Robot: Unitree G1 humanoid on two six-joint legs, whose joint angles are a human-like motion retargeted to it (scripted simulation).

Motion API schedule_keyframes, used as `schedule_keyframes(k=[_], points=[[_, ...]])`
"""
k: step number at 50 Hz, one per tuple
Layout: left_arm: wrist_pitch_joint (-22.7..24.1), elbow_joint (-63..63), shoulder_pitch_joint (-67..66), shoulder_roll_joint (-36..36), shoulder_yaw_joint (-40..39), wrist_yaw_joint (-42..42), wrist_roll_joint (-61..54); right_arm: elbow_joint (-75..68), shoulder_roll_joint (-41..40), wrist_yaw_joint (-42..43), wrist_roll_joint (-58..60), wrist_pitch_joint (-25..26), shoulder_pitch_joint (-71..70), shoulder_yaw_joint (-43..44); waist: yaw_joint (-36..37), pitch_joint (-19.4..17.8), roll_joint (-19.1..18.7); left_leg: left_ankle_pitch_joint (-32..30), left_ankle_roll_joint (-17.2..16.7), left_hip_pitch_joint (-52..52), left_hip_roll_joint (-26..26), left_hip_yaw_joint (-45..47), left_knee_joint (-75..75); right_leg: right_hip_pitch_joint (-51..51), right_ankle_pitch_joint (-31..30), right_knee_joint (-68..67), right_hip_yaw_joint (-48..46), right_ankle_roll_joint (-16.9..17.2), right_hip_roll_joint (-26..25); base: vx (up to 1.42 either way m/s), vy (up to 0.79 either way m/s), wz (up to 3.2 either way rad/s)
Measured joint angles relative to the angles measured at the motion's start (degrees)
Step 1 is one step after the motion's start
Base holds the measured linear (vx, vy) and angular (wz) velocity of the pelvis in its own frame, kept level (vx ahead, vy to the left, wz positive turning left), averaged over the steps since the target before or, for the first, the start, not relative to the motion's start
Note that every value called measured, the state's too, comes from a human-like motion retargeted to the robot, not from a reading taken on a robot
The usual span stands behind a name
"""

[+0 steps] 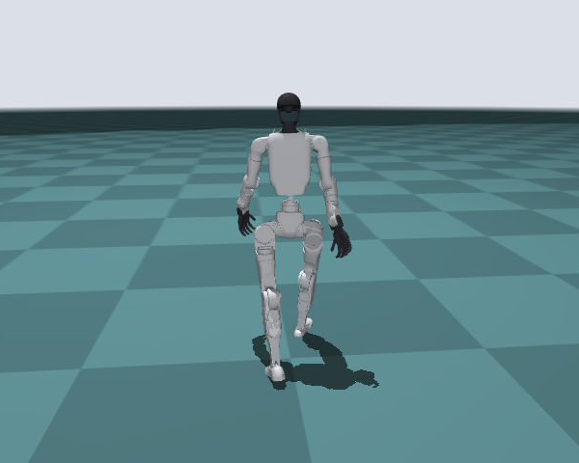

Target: Walk run

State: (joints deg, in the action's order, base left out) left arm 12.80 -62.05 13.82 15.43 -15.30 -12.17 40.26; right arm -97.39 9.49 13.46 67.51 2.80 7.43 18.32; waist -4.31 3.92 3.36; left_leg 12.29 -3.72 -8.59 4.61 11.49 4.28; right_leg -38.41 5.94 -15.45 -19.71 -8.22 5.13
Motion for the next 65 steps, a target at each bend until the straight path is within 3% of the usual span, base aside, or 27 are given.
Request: schedule_keyframes(k=[2, 4, 5, 6, 8, 11, 15, 17, 20, 22, 26, 30, 32, 35, 36, 39, 42, 45, 48, 50, 54, 55, 56, 58, 60, 62, 65], points=[[0.00, -0.87, -4.14, -1.32, -1.45, 0.65, 1.11, 0.00, -0.03, -0.53, -1.90, 0.98, -0.64, 0.63, -1.60, 0.25, -0.78, -6.95, -3.13, -1.54, 0.60, -1.17, 2.46, 1.54, -4.59, -3.08, -1.72, 0.08, 1.20, 1.35, -0.03, 0.16], [-0.92, -3.63, -8.42, -2.94, -3.39, 0.74, 4.30, 0.26, -0.13, -0.35, -4.09, 0.74, -1.37, 0.96, -3.96, 0.02, -2.26, -18.34, -4.86, -1.64, -1.86, 2.15, 8.02, 3.18, -1.04, -8.18, 0.03, 0.05, 2.41, 1.08, 0.07, 0.84], [-1.71, -5.86, -10.35, -4.01, -4.31, 1.11, 6.43, 0.58, -0.17, -0.13, -5.33, 0.47, -1.64, 1.08, -5.59, 0.17, -1.95, -24.04, -4.53, -1.76, -4.45, 8.43, 11.71, 4.36, 1.53, -10.17, 1.95, 0.87, 4.26, 1.15, 0.05, 0.75], [-3.08, -8.99, -11.74, -4.66, -4.93, 1.72, 8.56, 1.12, -0.26, -0.04, -6.56, 0.11, -1.85, 0.89, -4.47, 0.39, -0.65, -29.45, -4.46, -0.03, -3.06, 8.91, 17.24, 7.83, 2.85, -8.63, 1.55, 0.79, 5.12, 1.18, 0.00, 0.24], [-6.48, -15.81, -13.64, -4.99, -5.17, 2.38, 12.27, 2.24, -0.34, -0.31, -8.95, -0.83, -2.49, 0.27, -2.46, 0.19, 2.24, -34.62, -2.10, 3.39, -2.68, 12.37, 29.93, 14.32, 5.03, -6.51, 0.12, 1.46, 8.02, 1.16, -0.05, -0.13], [-12.03, -23.26, -15.52, -4.14, -4.48, 0.68, 16.33, 3.57, -0.40, -0.13, -11.17, -0.61, -5.60, -0.50, 1.00, -1.12, 4.82, -25.76, 0.90, 12.33, -7.96, 15.12, 47.82, 21.82, 6.71, -3.15, 0.34, 2.92, 8.46, 1.11, -0.04, 0.07], [-14.00, -26.75, -20.19, -4.24, -6.07, -0.64, 18.95, 7.62, 0.17, 1.25, -12.42, 1.28, -10.89, -3.91, 5.99, -1.01, 4.02, -18.53, -1.81, 27.34, -10.70, 12.78, 52.77, 30.64, 6.05, 5.85, -1.66, 3.74, 3.69, 0.74, 0.00, -0.44], [-13.32, -27.09, -22.81, -4.69, -6.68, 0.07, 19.02, 12.75, 1.00, 1.23, -11.65, 0.06, -12.02, -5.30, 8.36, -0.49, 2.46, -15.92, -1.89, 34.52, -11.08, 10.50, 48.33, 33.93, 6.01, 9.01, -1.77, 4.91, 0.97, 0.94, 0.09, -0.34], [-12.59, -27.68, -25.36, -5.10, -8.25, 0.23, 19.16, 21.80, 2.18, 2.20, -9.74, -2.71, -12.92, -6.89, 10.93, -0.30, 0.25, -11.39, 3.91, 42.86, -13.45, 10.91, 36.97, 38.58, 7.18, 11.82, -1.87, 6.72, -2.55, 1.02, 0.15, -0.27], [-13.28, -28.42, -26.17, -5.33, -9.39, -0.45, 18.91, 26.22, 2.71, 4.22, -9.25, -4.21, -13.64, -7.71, 13.05, -0.69, -0.19, -10.28, 6.87, 45.79, -11.78, 9.88, 24.47, 41.69, 8.08, 12.90, -0.47, 8.06, -3.70, 0.86, 0.18, -0.68], [-15.32, -29.41, -25.93, -5.07, -11.30, -2.11, 18.23, 29.67, 2.50, 7.25, -10.64, -5.62, -15.44, -9.24, 15.99, -0.65, 1.77, -9.39, 5.88, 49.06, -7.62, 6.21, 7.37, 45.49, 9.04, 12.19, 2.86, 11.63, -2.32, 0.80, 0.16, -0.64], [-17.10, -29.46, -24.60, -4.43, -11.82, -0.53, 17.40, 27.82, 0.34, 4.00, -10.35, -6.08, -13.86, -8.48, 16.40, 1.13, 1.05, -10.05, 10.12, 46.88, -6.60, 9.00, 10.16, 49.41, 4.34, 8.33, 4.34, 15.65, -3.37, 1.26, 0.28, -0.15], [-17.36, -28.79, -23.63, -4.68, -12.05, 0.77, 17.09, 25.50, -0.15, 2.33, -9.06, -7.55, -11.40, -7.65, 18.13, 1.52, 0.46, -13.54, 8.45, 45.02, -8.75, 5.93, 12.57, 49.98, -5.30, 2.94, 5.29, 14.78, -3.85, 1.22, 0.21, -0.81], [-16.40, -26.81, -20.96, -5.01, -11.76, 0.62, 15.24, 20.60, -1.90, 3.66, -6.97, -5.83, -8.81, -9.35, 16.24, 1.41, -1.39, -8.58, 7.56, 40.89, -10.22, -0.41, 17.01, 45.81, -21.63, -13.67, 1.00, 13.14, -2.06, 1.12, 0.17, -0.42], [-16.20, -26.29, -19.76, -4.25, -9.65, 0.34, 14.02, 18.73, -1.63, 3.75, -6.64, -5.23, -8.23, -10.02, 15.50, 1.28, -2.36, -7.19, 7.60, 37.81, -11.94, 2.77, 16.43, 43.60, -22.79, -19.90, -0.74, 11.50, -1.56, 0.97, 0.20, -0.06], [-14.97, -25.65, -13.84, -1.09, -2.90, 2.08, 11.11, 14.46, -0.89, 2.66, -4.23, -4.86, -7.31, -10.43, 14.10, 0.01, -3.01, -5.16, 6.50, 30.53, -12.66, 6.30, 13.05, 33.03, -14.78, -36.82, -1.13, 9.04, 1.09, 0.81, 0.17, -0.24], [-13.84, -24.19, -7.73, 2.02, 2.13, 4.84, 12.37, 11.55, -0.98, 2.65, -1.98, -4.19, -5.50, -8.58, 9.30, -1.37, -2.52, -5.52, 4.92, 23.89, -9.07, 4.57, 7.11, 21.34, -9.00, -43.01, 0.21, 11.05, 1.03, 0.77, 0.13, 0.89], [-11.30, -20.21, -2.44, 4.36, 5.43, 3.68, 14.12, 8.99, -1.09, 3.48, -3.89, -2.88, -3.45, -6.27, 4.15, -1.73, -2.58, -4.89, 4.70, 19.62, -6.07, 1.26, 3.46, 13.39, -4.09, -36.30, -3.40, 10.62, 2.37, 0.77, 0.10, 1.23], [-7.24, -14.70, 1.87, 6.07, 6.83, 1.14, 12.79, 6.97, -1.32, 2.70, -7.48, -2.20, -1.47, -4.36, 0.63, -2.15, -1.44, -3.18, 4.72, 15.01, -3.02, -0.90, 0.91, 8.35, 0.56, -20.93, -7.36, 6.57, 5.17, 0.90, 0.04, 0.90], [-4.12, -10.81, 3.98, 6.78, 7.25, 0.04, 10.53, 5.31, -1.55, 1.41, -9.68, -1.75, -0.62, -3.18, -0.79, -2.71, -0.08, -1.66, 4.43, 11.16, -0.94, -1.98, -0.59, 5.89, 2.28, -8.05, -6.16, 4.89, 4.27, 0.95, -0.01, 0.64], [0.98, -4.58, 4.76, 5.84, 7.45, 0.73, 4.45, 2.08, -1.50, -0.92, -10.28, -0.74, 0.50, -0.87, -0.08, -2.04, 0.89, 1.89, 2.42, 4.58, 0.42, -1.75, -1.76, 1.50, 2.57, 6.14, -1.83, 6.10, 0.33, 1.10, -0.03, 0.13], [1.73, -3.56, 4.31, 5.28, 7.35, 1.24, 3.09, 1.42, -1.24, -1.48, -9.81, -0.75, 0.69, -0.63, 0.53, -1.70, 1.00, 2.48, 1.76, 3.51, 0.94, -2.41, -1.38, 1.22, 3.26, 6.32, -3.11, 5.45, 0.01, 1.10, 0.01, -0.12], [2.00, -3.08, 3.30, 4.35, 6.78, 2.12, 2.36, 1.18, -1.08, -1.87, -8.79, -0.44, 0.62, -0.38, 0.42, -1.16, 0.45, 2.15, 0.44, 2.87, 0.74, -2.82, -0.59, 1.00, 2.40, 4.13, -3.22, 1.84, -0.46, 1.09, 0.02, -0.06], [1.73, -3.08, 0.33, 2.47, 5.03, 3.62, 1.87, 1.12, -0.87, -1.98, -6.67, 0.31, 0.58, -0.45, 0.01, 0.05, 0.24, -0.58, -2.66, 1.31, 1.33, -2.97, 1.41, 2.42, -1.09, 0.73, -9.33, -1.30, 0.56, 1.25, 0.00, -0.02], [0.04, -4.55, -3.96, 0.67, 2.38, 3.95, 3.74, 1.23, -0.81, -1.43, -5.32, 0.35, 0.40, -1.33, -2.06, 0.28, -0.09, -8.29, -5.45, -0.74, 1.24, -1.09, 4.96, 2.85, -2.90, -3.76, -2.81, -0.98, 0.48, 1.23, 0.00, 0.51], [-2.50, -8.37, -8.05, -1.42, 0.18, 4.12, 7.33, 1.73, -1.22, -0.74, -5.30, 0.14, -0.46, -1.30, -5.39, 0.65, -0.52, -20.51, -7.44, 0.16, -2.43, 4.58, 13.39, 4.32, -0.45, -7.95, 0.85, -0.27, 3.05, 1.26, 0.02, 0.93], [-7.56, -16.66, -12.35, -2.94, -2.22, 2.91, 13.34, 3.78, -1.54, -0.47, -6.67, -0.95, -2.03, -2.44, -2.56, 1.94, 4.16, -33.20, -7.70, 4.82, -1.51, 13.18, 30.21, 12.50, 4.07, -5.30, 0.58, 0.34, 6.82, 1.15, -0.06, -0.41]])
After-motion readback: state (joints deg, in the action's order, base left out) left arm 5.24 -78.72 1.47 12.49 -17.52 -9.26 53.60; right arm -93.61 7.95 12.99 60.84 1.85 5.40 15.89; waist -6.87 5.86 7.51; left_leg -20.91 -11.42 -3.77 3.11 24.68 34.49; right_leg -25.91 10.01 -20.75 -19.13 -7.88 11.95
